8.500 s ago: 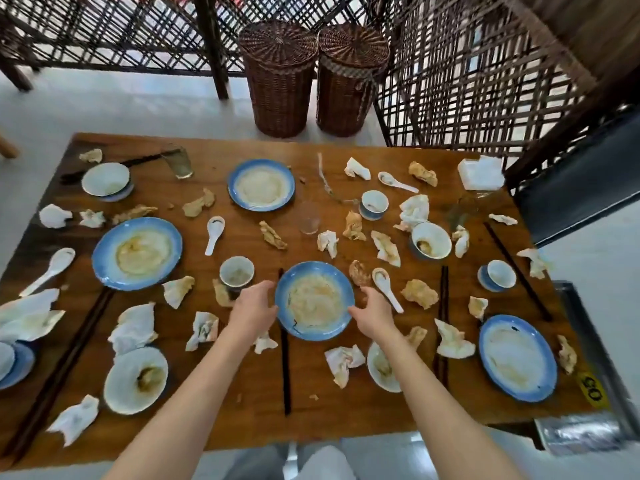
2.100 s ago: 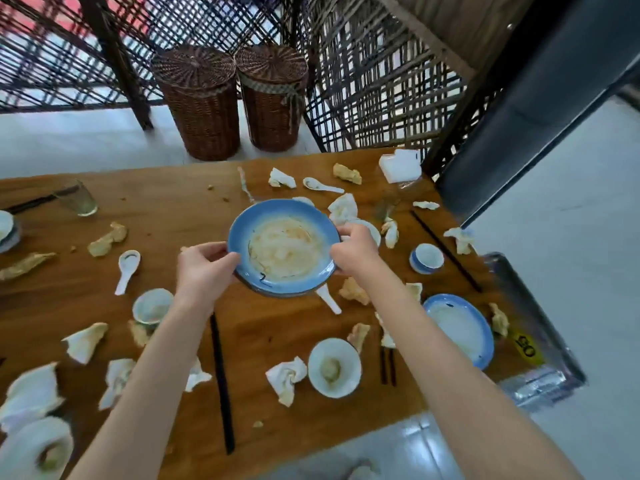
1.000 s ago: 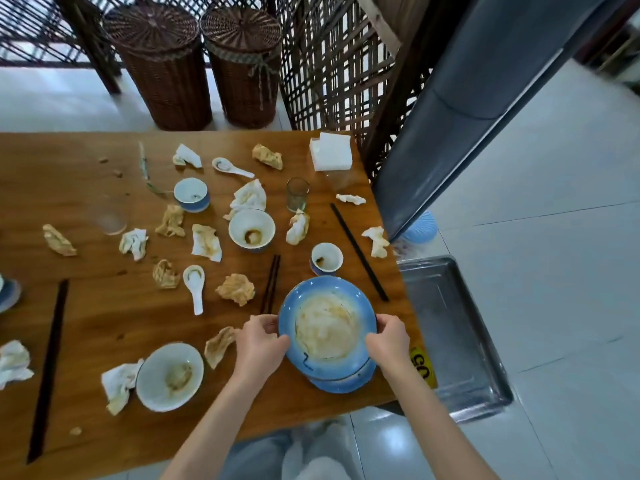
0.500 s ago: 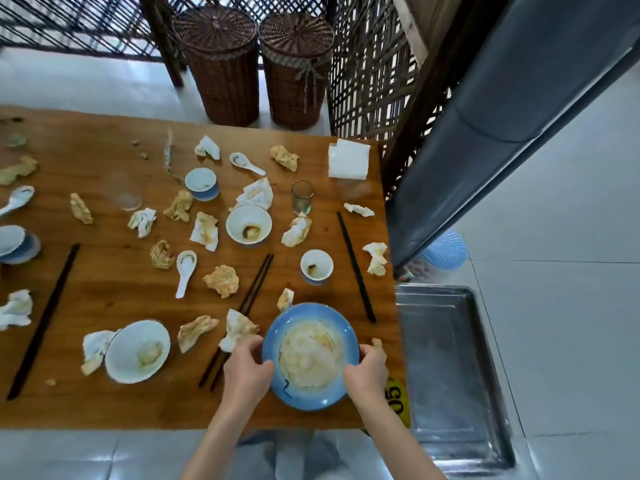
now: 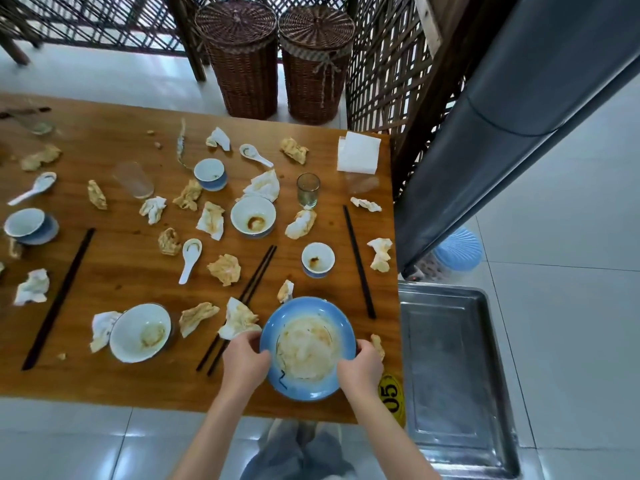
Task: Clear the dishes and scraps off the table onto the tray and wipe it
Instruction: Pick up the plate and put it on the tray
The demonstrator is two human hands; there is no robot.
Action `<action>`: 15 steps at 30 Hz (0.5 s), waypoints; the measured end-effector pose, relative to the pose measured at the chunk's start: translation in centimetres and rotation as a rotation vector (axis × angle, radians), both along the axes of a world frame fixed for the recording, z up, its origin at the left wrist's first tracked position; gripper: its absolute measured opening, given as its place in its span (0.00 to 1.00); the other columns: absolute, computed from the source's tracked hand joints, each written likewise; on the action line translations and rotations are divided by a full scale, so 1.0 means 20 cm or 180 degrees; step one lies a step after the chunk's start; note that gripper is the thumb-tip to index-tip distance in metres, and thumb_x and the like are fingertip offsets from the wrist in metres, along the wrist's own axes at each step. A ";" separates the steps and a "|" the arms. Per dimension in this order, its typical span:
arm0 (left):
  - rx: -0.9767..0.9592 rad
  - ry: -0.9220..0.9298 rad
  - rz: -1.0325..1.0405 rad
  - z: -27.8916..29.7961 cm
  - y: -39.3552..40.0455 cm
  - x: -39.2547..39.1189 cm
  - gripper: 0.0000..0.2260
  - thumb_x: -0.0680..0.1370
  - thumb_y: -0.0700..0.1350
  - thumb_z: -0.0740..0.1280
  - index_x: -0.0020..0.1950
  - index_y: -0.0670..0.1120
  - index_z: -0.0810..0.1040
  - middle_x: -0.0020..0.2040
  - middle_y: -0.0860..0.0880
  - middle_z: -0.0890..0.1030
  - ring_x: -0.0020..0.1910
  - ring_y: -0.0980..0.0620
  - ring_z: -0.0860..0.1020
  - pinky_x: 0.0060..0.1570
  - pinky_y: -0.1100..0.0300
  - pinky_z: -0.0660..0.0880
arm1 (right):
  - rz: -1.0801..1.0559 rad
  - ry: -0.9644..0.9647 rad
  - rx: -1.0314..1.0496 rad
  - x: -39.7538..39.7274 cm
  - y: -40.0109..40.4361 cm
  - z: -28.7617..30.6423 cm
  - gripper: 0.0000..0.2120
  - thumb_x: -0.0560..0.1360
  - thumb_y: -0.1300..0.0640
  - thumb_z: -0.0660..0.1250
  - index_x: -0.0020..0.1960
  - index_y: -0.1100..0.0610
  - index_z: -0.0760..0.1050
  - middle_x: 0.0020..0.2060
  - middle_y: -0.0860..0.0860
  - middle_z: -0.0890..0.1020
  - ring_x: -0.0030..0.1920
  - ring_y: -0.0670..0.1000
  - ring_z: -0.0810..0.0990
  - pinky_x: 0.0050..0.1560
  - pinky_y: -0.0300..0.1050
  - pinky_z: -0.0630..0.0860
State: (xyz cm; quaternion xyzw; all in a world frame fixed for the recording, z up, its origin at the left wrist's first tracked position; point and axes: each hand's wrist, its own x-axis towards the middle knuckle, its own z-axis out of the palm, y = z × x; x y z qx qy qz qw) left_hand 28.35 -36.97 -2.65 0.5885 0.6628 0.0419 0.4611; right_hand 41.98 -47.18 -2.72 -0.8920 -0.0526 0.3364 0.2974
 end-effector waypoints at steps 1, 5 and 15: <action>-0.0015 0.0012 0.0009 -0.01 0.00 0.00 0.19 0.72 0.37 0.70 0.62 0.43 0.75 0.54 0.48 0.79 0.48 0.55 0.73 0.41 0.64 0.74 | -0.0011 0.0018 0.0010 0.00 0.00 0.00 0.13 0.74 0.63 0.68 0.57 0.55 0.73 0.44 0.46 0.73 0.44 0.44 0.73 0.34 0.32 0.73; -0.0279 -0.0012 0.0052 -0.04 0.02 -0.01 0.21 0.72 0.38 0.70 0.64 0.46 0.72 0.56 0.48 0.78 0.49 0.55 0.74 0.36 0.66 0.74 | -0.0074 0.0210 0.0045 0.01 -0.01 0.00 0.18 0.75 0.64 0.65 0.63 0.55 0.70 0.52 0.49 0.75 0.50 0.46 0.74 0.42 0.38 0.77; -0.0633 -0.0184 -0.0008 -0.06 0.05 -0.02 0.23 0.71 0.36 0.70 0.66 0.43 0.72 0.55 0.46 0.77 0.53 0.50 0.76 0.44 0.57 0.79 | -0.0213 0.0529 0.0290 0.02 -0.01 0.02 0.22 0.78 0.65 0.58 0.70 0.52 0.64 0.60 0.51 0.71 0.51 0.45 0.71 0.45 0.40 0.77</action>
